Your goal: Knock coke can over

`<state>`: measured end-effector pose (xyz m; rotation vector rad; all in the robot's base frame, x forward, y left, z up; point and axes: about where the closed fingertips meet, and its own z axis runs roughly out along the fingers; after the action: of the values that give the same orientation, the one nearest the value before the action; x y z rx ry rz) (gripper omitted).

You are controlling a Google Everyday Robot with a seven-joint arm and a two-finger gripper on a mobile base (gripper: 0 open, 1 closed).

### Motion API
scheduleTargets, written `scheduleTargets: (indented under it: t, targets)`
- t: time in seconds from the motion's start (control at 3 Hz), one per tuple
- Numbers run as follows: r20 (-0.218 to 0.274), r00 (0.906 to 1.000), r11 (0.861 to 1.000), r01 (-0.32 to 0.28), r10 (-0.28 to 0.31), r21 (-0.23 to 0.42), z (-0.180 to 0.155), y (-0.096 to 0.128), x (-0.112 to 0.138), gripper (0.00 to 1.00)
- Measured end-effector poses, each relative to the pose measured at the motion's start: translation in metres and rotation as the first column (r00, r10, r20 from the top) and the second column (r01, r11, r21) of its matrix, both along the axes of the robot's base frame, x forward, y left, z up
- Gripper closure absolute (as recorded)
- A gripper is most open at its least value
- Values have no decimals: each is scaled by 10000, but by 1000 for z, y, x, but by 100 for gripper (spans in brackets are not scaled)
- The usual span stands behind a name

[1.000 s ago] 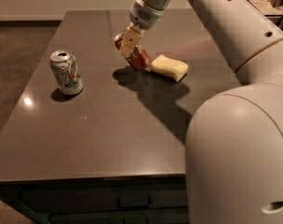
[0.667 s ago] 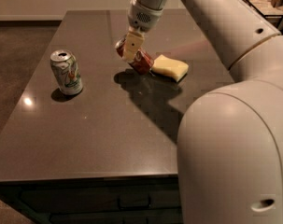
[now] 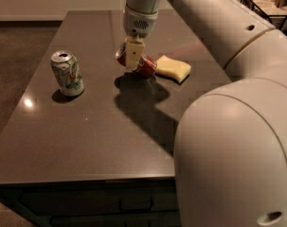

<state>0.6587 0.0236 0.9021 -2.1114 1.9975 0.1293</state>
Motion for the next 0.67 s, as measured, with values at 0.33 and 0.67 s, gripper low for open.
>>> scheduleTargets:
  t: [0.33, 0.67]
  targets:
    - [-55, 9984, 9972, -557, 555, -507, -6, 1, -9, 12]
    - [-574, 9972, 9976, -508, 481, -471, -16, -4, -12, 0]
